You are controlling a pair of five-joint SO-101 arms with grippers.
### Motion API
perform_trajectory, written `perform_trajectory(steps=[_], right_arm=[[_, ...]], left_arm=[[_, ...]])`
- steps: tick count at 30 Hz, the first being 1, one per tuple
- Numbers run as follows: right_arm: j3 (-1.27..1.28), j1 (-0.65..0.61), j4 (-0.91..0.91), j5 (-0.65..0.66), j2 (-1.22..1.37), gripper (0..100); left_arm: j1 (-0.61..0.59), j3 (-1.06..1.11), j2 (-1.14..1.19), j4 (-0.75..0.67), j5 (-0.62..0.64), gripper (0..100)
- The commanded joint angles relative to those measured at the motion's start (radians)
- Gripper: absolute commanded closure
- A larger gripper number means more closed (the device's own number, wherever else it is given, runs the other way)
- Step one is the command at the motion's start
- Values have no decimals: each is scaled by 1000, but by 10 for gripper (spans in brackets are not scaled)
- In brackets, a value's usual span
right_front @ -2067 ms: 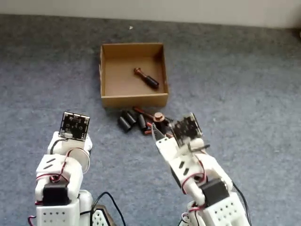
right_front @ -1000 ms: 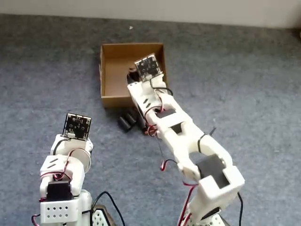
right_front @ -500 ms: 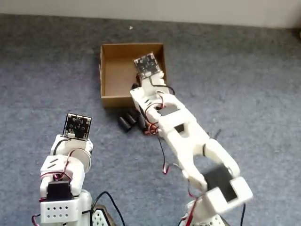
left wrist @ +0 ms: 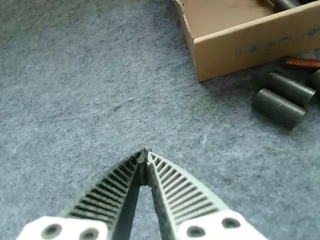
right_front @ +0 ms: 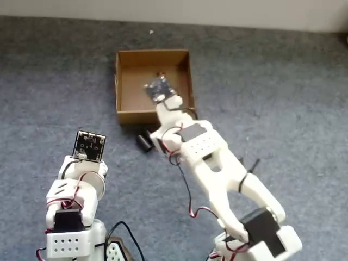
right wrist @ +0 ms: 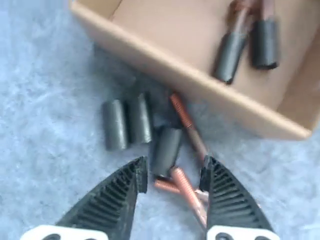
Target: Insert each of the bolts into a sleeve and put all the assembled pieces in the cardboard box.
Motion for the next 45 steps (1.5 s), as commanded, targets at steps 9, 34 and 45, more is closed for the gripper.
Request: perform_trajectory(steps=[9, 34, 45], right_arm=[[-363, -22, 213, -11, 315, 836], [-587, -27, 458, -6, 309, 993], [-245, -21, 475, -5, -217, 993]], left_arm=[[-12, -7, -7, -20, -12, 987], [-12, 7, -7, -25, -15, 987], [-10, 8, -7, -25, -15, 986]])
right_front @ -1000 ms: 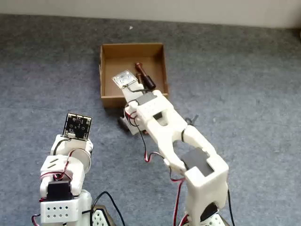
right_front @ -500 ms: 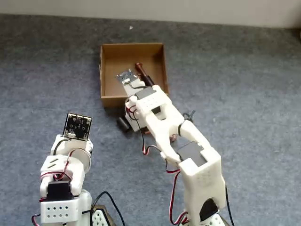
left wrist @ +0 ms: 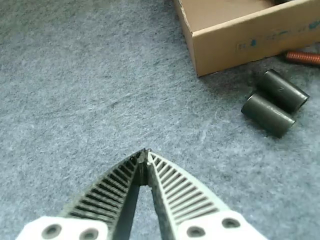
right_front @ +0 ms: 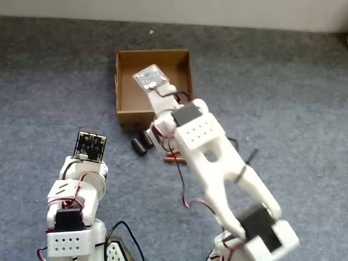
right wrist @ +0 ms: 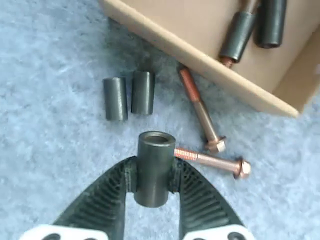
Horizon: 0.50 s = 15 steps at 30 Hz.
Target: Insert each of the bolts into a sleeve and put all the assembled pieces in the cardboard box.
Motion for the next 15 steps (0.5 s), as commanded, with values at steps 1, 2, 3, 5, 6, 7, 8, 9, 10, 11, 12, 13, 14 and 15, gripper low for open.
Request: perform_trajectory(steps=[1, 2, 3, 5, 6, 7, 8, 9, 10, 11, 12, 13, 14, 15], right_arm=[[96, -2, 12, -5, -228, 993], [139, 8, 12, -5, -277, 993], [180, 22, 7, -5, -325, 993], [259, 61, 5, -5, -417, 993], [294, 91, 5, -5, -461, 993], [331, 125, 4, -5, -503, 993], [366, 162, 4, -5, -544, 993], [401, 202, 4, -5, -585, 993], [435, 243, 4, -5, -625, 993], [466, 280, 4, -5, -665, 993], [496, 314, 4, -6, -702, 993], [524, 344, 2, -6, -736, 993], [553, 371, 2, -6, -773, 993], [579, 397, 2, -6, -806, 993]], left_arm=[[-10, -5, -7, -25, -12, 986], [-8, -5, -7, -25, -12, 986], [-7, -8, -7, -25, -12, 986], [-5, -15, -7, -25, -12, 986], [-5, -15, -7, -25, -12, 986], [-4, -15, -7, -25, -14, 986], [-4, -16, -7, -25, -23, 986], [2, -16, -7, -25, -46, 986], [13, -16, -7, -21, -74, 986], [25, -16, -7, -20, -95, 986], [38, -16, -7, -20, -109, 986], [51, -16, -7, -20, -120, 986], [64, -25, -5, -20, -120, 986], [76, -45, 1, -20, -120, 986]])
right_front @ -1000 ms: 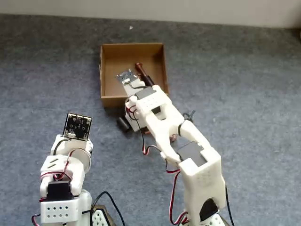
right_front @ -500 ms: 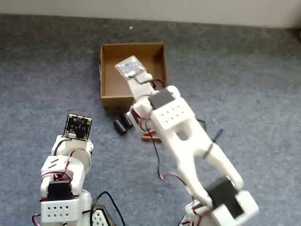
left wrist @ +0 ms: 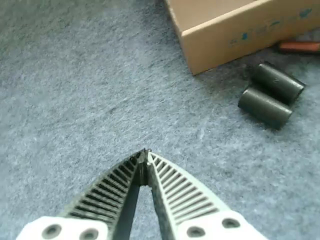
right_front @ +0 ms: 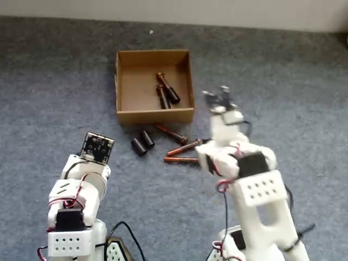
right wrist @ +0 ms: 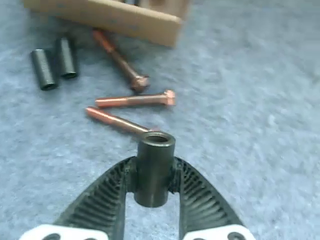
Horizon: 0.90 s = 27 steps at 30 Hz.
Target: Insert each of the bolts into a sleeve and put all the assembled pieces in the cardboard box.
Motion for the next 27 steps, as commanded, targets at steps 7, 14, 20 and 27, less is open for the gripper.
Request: perform_trajectory(steps=[7, 14, 20, 27], right_arm=[[265, 211, -147, -12, -312, 993], [421, 295, -275, -12, -418, 993], [429, 377, -321, -83, -449, 993], [429, 470, -337, -89, -453, 993]], left_arm=[[145, -294, 5, 147, -80, 986], [278, -544, 242, 262, -137, 986], [417, -746, 662, 261, -227, 984], [553, -943, 1072, 259, -226, 806]])
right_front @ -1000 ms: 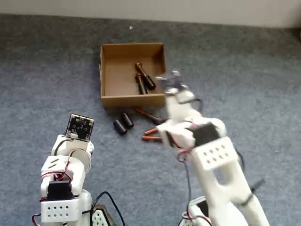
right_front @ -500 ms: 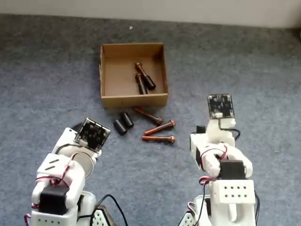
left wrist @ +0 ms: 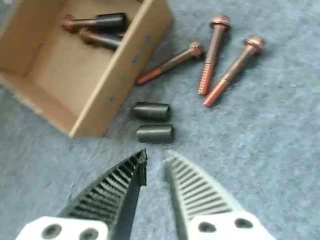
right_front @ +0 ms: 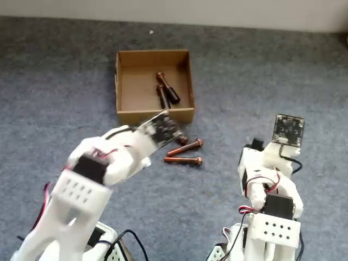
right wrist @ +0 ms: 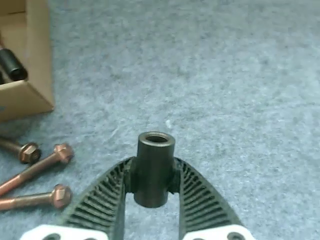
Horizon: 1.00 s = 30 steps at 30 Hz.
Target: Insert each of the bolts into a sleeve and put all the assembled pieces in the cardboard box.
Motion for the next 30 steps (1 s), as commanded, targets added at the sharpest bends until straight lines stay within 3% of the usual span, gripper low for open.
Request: perform_trajectory(steps=[1, 14, 30], right_arm=[[-5, 33, -30, -11, -21, 993], [-5, 38, -30, -11, -21, 993], [-5, 38, -30, -11, -21, 993]], left_arm=[[90, -154, 259, -8, -14, 806], [259, -444, 823, -81, -92, 807], [272, -786, 1250, -80, -92, 808]])
